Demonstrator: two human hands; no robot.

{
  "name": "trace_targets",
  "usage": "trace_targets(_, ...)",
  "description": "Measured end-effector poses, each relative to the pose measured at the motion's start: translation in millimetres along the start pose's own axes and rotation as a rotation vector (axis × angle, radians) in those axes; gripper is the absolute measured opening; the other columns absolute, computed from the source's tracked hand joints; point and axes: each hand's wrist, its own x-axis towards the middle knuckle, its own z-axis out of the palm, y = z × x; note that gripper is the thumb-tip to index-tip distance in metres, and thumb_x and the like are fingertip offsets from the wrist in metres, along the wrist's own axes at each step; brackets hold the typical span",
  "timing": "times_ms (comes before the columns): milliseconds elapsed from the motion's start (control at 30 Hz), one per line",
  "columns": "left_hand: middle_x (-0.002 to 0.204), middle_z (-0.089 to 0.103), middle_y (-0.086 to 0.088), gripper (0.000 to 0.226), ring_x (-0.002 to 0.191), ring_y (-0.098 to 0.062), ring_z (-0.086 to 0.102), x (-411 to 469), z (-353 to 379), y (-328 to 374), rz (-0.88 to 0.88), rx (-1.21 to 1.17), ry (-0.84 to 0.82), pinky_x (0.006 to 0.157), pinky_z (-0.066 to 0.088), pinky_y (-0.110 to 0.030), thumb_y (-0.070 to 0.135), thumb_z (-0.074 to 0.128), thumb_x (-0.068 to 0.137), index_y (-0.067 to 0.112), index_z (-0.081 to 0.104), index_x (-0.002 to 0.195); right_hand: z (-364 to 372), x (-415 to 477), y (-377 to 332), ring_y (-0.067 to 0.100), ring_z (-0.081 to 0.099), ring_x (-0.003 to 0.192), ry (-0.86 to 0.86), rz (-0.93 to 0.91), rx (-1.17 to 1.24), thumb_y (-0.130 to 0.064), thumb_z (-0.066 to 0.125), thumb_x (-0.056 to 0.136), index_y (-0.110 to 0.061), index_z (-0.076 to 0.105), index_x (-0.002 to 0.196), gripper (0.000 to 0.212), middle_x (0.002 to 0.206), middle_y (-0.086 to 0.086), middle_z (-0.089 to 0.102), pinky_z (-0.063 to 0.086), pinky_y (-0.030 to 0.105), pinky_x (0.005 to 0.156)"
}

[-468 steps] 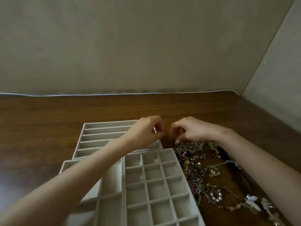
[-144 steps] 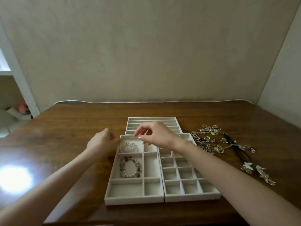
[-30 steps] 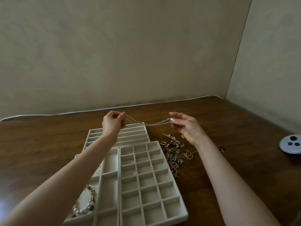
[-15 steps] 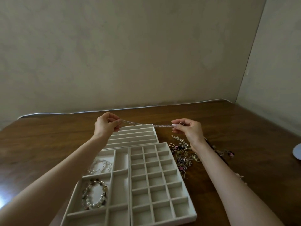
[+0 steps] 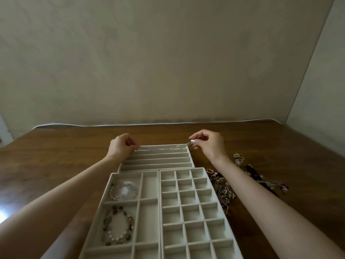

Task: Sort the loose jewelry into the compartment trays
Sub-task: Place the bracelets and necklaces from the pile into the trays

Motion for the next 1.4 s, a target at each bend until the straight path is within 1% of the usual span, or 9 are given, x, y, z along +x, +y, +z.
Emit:
trace_targets(100,0.079,0.063,0.0,0.012,0.078,-0.018,0.058,1.9,0.6,-8.2,0.101,0.125,-0.067,0.067,0.042,-0.025,0.007,0.071,0.078,0.013,0.061,0.077,11.6,14.1,1.0,0.008,0.064,0.074,-0.023,-0.009,-0.104,-0.001,0.06,0.087,-0.012,0.069,0.087,0.014,0.086,-0.002,0.066,0.053,0.015,0.062)
trace_targets(200,0.083,0.065,0.003,0.012,0.081,-0.017,0.061,5.0,1.1,-11.5,0.206,0.223,-0.147,0.072,0.052,-0.033,0.013,0.069,0.081,0.02,0.06,0.08,17.2,22.9,6.4,0.008,0.062,0.074,-0.041,-0.01,-0.185,-0.002,0.062,0.086,-0.015,0.068,0.086,0.014,0.086,-0.003,0.065,0.051,0.014,0.064)
trace_targets(333,0.093,0.058,0.003,0.012,0.08,-0.016,0.057,8.1,-0.7,-10.7,0.356,0.249,-0.068,0.07,0.051,-0.032,0.019,0.068,0.083,0.015,0.061,0.091,19.2,28.4,10.7,0.008,0.061,0.079,-0.076,-0.018,-0.216,-0.004,0.066,0.084,-0.017,0.069,0.087,0.013,0.086,-0.004,0.064,0.052,0.019,0.069)
trace_targets(567,0.093,0.06,0.0,0.006,0.073,-0.014,0.055,9.3,-6.4,-12.6,0.309,0.112,0.047,0.066,0.049,-0.029,0.013,0.061,0.088,0.011,0.059,0.094,36.5,34.0,3.7,0.009,0.061,0.087,-0.224,-0.049,-0.274,-0.003,0.068,0.082,-0.015,0.07,0.091,0.015,0.092,-0.002,0.067,0.045,0.011,0.069)
trace_targets(833,0.092,0.059,-0.001,0.007,0.072,-0.016,0.056,-1.0,-1.2,3.2,0.348,0.084,0.018,0.067,0.049,-0.031,0.009,0.059,0.089,0.007,0.059,0.095,23.6,30.1,1.0,0.01,0.06,0.092,-0.271,-0.056,-0.394,-0.006,0.065,0.086,-0.016,0.07,0.095,0.015,0.097,-0.001,0.067,0.047,0.019,0.079)
trace_targets(967,0.087,0.058,0.003,0.006,0.073,-0.018,0.057,-10.0,9.7,20.8,0.39,0.057,-0.049,0.067,0.05,-0.032,0.009,0.058,0.088,0.009,0.057,0.094,-8.9,22.3,-2.2,0.007,0.059,0.088,-0.214,-0.01,-0.375,-0.009,0.066,0.085,-0.017,0.07,0.096,0.013,0.095,-0.004,0.066,0.046,0.016,0.076)
trace_targets(1067,0.085,0.058,0.003,0.006,0.074,-0.015,0.056,-20.4,24.0,42.6,0.43,0.049,-0.121,0.066,0.044,-0.022,0.011,0.058,0.089,0.008,0.057,0.095,-36.8,13.7,0.3,0.003,0.055,0.088,-0.213,0.045,-0.418,-0.012,0.067,0.085,-0.018,0.069,0.097,0.014,0.097,-0.006,0.063,0.038,0.012,0.07)
trace_targets(1233,0.097,0.061,0.003,0.011,0.08,-0.011,0.058,-34.8,55.8,81.4,0.511,0.058,-0.316,0.067,0.046,-0.018,0.017,0.056,0.092,0.011,0.057,0.101,-67.2,-3.8,11.0,0.012,0.058,0.104,-0.216,0.162,-0.591,-0.016,0.067,0.084,-0.02,0.068,0.096,0.013,0.109,-0.003,0.065,0.044,0.027,0.087)
trace_targets(1400,0.105,0.061,-0.001,0.017,0.089,-0.013,0.057,-45.0,90.2,109.8,0.567,0.115,-0.415,0.076,0.048,-0.024,0.018,0.057,0.09,0.012,0.057,0.105,-68.6,-18.3,24.0,0.01,0.06,0.1,-0.245,0.212,-0.708,-0.023,0.066,0.086,-0.023,0.068,0.094,0.009,0.106,-0.004,0.067,0.047,0.029,0.088)
